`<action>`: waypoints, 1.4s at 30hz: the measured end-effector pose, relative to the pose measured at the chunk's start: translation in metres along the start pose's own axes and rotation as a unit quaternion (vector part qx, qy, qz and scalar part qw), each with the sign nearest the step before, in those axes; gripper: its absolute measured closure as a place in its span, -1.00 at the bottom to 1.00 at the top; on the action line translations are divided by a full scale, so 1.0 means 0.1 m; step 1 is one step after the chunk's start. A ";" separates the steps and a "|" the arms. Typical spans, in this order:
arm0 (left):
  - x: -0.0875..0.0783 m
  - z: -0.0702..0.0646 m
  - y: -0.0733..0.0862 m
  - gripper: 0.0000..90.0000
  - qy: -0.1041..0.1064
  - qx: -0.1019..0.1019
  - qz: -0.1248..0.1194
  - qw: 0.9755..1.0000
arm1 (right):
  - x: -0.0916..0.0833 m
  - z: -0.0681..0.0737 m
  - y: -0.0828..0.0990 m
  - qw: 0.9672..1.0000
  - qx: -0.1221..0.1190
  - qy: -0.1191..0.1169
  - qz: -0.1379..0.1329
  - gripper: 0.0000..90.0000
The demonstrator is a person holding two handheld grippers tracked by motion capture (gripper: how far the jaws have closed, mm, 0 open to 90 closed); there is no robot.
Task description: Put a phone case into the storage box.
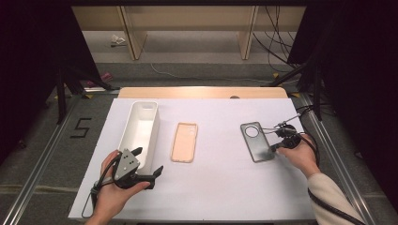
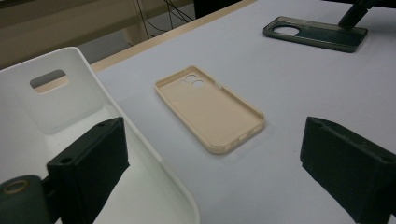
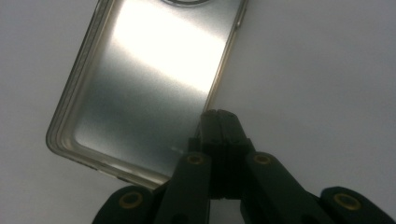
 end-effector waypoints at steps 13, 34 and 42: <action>0.00 0.00 0.00 -0.84 -0.002 0.000 -0.002 1.000 | 0.01 0.13 -0.03 1.000 -0.018 -0.009 0.010 1.00; 0.00 0.00 0.00 -0.84 -0.001 0.000 -0.002 1.000 | -0.16 0.15 -0.09 0.977 -0.202 0.062 0.017 0.17; 0.00 0.00 0.00 -0.84 0.000 0.000 -0.002 1.000 | -0.27 0.24 -0.14 0.963 -0.261 0.058 0.026 -0.25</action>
Point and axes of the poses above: each handheld gripper's, and its own axes: x roughly forward along the jaws, y roughly out of its underside, z roughly to its left, the point moved 5 cm from there along x, roughly forward along the jaws, and after that the axes turned 10 degrees about -x, right-handed, at the moved point
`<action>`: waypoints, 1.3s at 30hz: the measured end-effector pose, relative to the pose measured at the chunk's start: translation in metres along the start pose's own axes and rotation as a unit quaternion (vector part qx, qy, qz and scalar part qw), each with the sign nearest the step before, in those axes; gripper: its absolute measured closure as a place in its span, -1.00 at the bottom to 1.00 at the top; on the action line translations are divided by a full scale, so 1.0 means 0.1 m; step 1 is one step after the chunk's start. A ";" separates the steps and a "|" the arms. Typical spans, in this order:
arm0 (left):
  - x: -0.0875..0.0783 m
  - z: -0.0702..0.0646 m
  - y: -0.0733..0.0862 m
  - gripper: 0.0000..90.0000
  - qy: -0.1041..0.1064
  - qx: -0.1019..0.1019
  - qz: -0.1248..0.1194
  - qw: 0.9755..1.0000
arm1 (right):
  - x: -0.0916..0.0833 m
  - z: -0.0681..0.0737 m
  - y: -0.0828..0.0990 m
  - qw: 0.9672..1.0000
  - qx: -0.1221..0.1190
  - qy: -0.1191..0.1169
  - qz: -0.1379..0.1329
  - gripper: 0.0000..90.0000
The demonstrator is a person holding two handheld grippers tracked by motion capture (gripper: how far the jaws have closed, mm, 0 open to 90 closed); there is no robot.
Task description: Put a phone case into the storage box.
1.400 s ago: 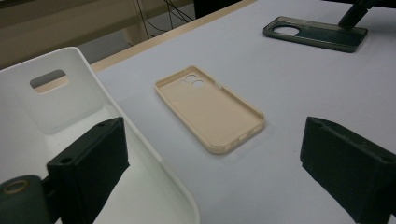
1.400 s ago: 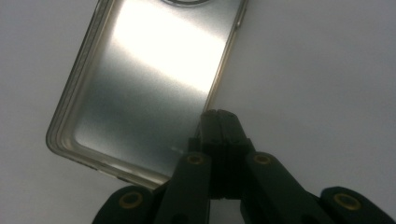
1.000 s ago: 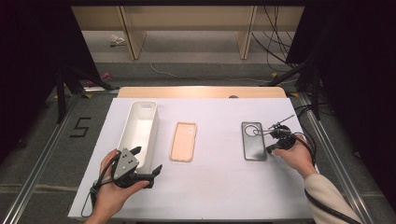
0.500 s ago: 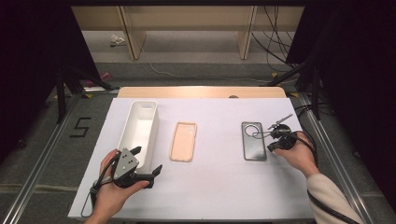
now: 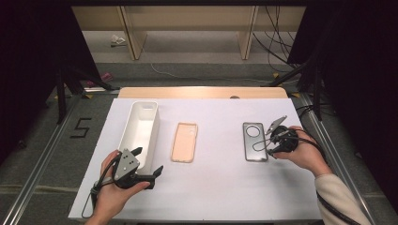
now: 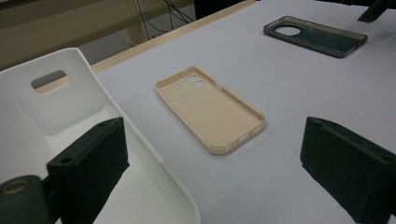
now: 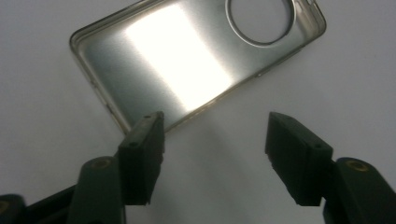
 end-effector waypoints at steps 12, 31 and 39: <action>0.01 0.00 0.00 -0.84 0.001 0.000 0.000 1.000 | 0.04 0.20 -0.17 0.995 -0.091 -0.023 0.031 -0.43; 0.01 0.00 0.01 -0.84 0.002 0.000 0.001 1.000 | 0.24 0.31 -0.35 0.985 -0.157 -0.022 0.076 -0.36; 0.01 -0.01 0.01 -0.84 0.003 -0.001 0.001 1.000 | 0.27 0.33 -0.37 0.980 -0.175 -0.024 0.090 -0.21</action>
Point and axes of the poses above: each handheld gripper's, and its own axes: x roughly forward along the jaws, y roughly out of its underside, z roughly to its left, the point moved 5 cm from there along x, roughly forward along the jaws, and after that the axes turned 10 degrees about -x, right-handed, at the moved point
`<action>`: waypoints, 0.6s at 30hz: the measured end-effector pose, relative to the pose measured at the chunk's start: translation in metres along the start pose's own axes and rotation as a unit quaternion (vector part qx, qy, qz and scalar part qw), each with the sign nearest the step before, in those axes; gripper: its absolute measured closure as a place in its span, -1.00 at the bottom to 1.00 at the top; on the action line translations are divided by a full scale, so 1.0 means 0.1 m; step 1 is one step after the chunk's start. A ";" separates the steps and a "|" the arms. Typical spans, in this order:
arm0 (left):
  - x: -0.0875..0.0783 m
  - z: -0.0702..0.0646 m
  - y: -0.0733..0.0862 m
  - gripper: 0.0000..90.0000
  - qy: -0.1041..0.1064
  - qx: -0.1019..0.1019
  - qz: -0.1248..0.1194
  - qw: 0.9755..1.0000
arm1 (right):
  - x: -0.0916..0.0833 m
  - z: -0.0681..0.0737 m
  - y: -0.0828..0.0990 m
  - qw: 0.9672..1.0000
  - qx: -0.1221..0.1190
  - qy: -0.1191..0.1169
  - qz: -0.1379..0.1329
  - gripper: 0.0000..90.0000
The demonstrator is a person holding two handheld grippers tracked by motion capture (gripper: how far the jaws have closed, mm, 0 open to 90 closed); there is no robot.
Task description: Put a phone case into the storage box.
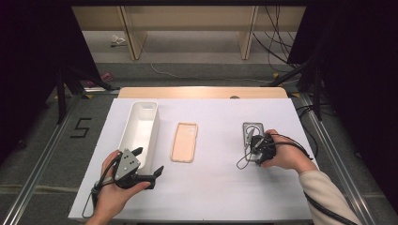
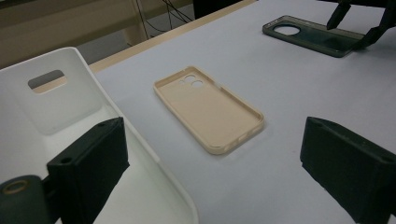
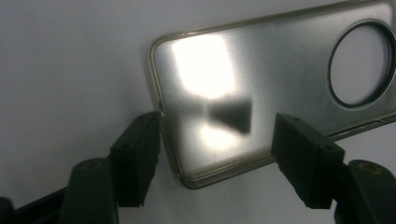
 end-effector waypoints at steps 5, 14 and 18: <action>0.00 0.00 0.00 -0.84 0.001 0.000 0.001 1.000 | 0.01 0.00 -0.03 1.000 -0.012 -0.002 -0.001 -0.18; 0.00 -0.01 0.01 -0.84 0.002 0.001 0.002 1.000 | 0.01 0.02 -0.05 0.999 -0.039 -0.007 -0.006 0.01; 0.01 -0.01 0.01 -0.84 0.003 0.001 0.003 1.000 | 0.01 0.03 -0.06 0.999 -0.053 -0.014 -0.005 0.11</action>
Point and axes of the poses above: each handheld gripper's, and its own axes: x roughly forward along the jaws, y roughly out of its underside, z roughly to its left, the point moved 5 cm from there along x, roughly forward along the jaws, and after that the axes turned 10 degrees about -x, right-handed, at the moved point
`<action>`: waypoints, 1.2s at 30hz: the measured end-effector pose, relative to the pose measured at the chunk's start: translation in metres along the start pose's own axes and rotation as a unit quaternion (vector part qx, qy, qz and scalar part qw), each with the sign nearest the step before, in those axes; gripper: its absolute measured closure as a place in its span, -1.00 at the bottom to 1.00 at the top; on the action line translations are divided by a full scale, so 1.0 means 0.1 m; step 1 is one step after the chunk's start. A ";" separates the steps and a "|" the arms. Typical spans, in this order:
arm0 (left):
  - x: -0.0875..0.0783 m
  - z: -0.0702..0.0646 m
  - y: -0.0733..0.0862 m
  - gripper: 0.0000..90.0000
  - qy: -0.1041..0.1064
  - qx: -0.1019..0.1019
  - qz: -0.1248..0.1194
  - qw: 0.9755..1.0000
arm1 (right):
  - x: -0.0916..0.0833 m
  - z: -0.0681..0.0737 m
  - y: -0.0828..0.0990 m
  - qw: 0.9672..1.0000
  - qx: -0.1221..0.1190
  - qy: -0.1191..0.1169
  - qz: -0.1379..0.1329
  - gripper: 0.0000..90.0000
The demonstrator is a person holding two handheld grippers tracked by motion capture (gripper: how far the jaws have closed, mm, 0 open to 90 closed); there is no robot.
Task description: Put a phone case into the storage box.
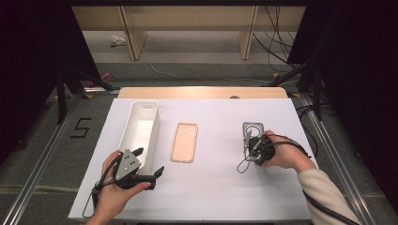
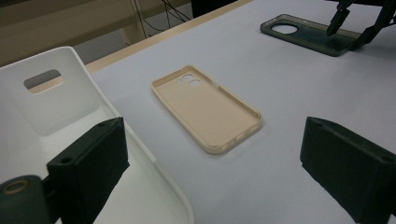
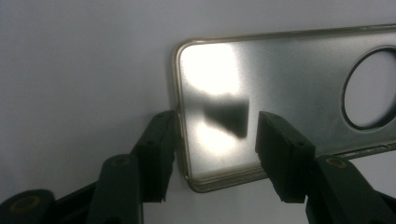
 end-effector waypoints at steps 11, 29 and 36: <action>0.00 0.00 0.00 -0.84 0.001 0.001 0.001 1.000 | -0.01 0.07 -0.03 0.999 -0.026 -0.030 0.000 0.63; 0.00 -0.01 0.00 -0.84 0.000 0.002 0.000 1.000 | -0.01 0.10 -0.02 0.999 -0.028 -0.037 0.003 0.88; 0.00 0.00 0.00 -0.84 0.000 0.002 0.000 1.000 | -0.01 0.10 -0.02 0.999 -0.036 -0.037 0.003 0.94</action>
Point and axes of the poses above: each handheld gripper's, and its own axes: x roughly forward along the jaws, y roughly out of its underside, z roughly to its left, the point moved 5 cm from there along x, roughly forward along the jaws, and after that the axes turned 10 degrees about -x, right-handed, at the moved point
